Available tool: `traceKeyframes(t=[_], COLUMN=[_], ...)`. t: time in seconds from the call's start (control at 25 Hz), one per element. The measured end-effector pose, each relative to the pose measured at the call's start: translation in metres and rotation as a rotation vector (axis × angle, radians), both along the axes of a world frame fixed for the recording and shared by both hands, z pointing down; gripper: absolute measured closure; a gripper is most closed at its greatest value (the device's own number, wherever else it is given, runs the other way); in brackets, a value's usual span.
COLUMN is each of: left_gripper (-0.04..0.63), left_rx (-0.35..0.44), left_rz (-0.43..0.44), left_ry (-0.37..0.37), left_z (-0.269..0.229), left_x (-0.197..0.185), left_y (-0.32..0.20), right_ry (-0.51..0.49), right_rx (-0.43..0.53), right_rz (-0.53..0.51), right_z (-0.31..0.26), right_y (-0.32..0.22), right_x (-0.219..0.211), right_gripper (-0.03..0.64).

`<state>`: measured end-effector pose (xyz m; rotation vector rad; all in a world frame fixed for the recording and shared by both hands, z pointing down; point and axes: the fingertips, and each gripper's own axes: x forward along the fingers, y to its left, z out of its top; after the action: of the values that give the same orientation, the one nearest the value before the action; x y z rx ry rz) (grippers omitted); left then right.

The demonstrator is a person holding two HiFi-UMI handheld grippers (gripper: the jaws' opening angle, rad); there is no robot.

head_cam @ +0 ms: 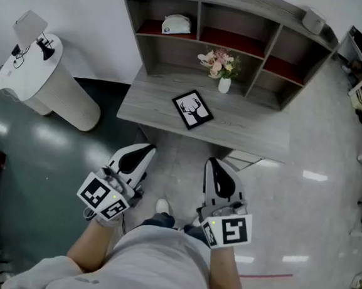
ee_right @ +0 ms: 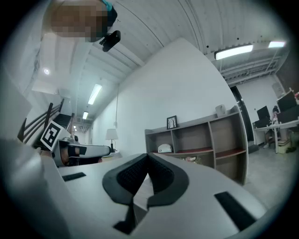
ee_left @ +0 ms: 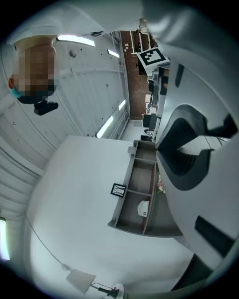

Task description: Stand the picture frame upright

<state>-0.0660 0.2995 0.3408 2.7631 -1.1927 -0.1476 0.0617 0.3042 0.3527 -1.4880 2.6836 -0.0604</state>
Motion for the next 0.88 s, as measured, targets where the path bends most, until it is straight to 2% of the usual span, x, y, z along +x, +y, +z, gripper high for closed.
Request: traceKeyframes(t=[0.12, 0.28, 0.44, 0.6, 0.76, 0.88], left_gripper=[0.580, 0.580, 0.580, 0.580, 0.580, 0.580], left_rx=[-0.014, -0.028, -0.042, -0.049, -0.048, -0.051], left_rz=[0.012, 0.025, 0.003, 0.027, 0.064, 0.074], left_ry=[-0.002, -0.001, 0.024, 0.045, 0.046, 0.051], left_z=[0.004, 0.010, 0.013, 0.017, 0.019, 0.022], left_x=[-0.012, -0.030, -0.058, -0.080, -0.093, -0.098], left_y=[-0.001, -0.006, -0.018, -0.030, -0.037, -0.044], right_ry=[-0.013, 0.025, 0.042, 0.035, 0.103, 0.113], right_rx=[-0.002, 0.006, 0.022, -0.012, -0.016, -0.050], right_rz=[0.018, -0.009, -0.007, -0.018, 0.025, 0.043], right_z=[-0.002, 0.002, -0.003, 0.009, 0.011, 0.020], right_y=[-0.004, -0.009, -0.016, -0.022, -0.032, -0.039], right_x=[-0.016, -0.037, -0.066, -0.085, -0.105, -0.108], right_gripper=[0.597, 0.598, 0.598, 0.597, 0.598, 0.598])
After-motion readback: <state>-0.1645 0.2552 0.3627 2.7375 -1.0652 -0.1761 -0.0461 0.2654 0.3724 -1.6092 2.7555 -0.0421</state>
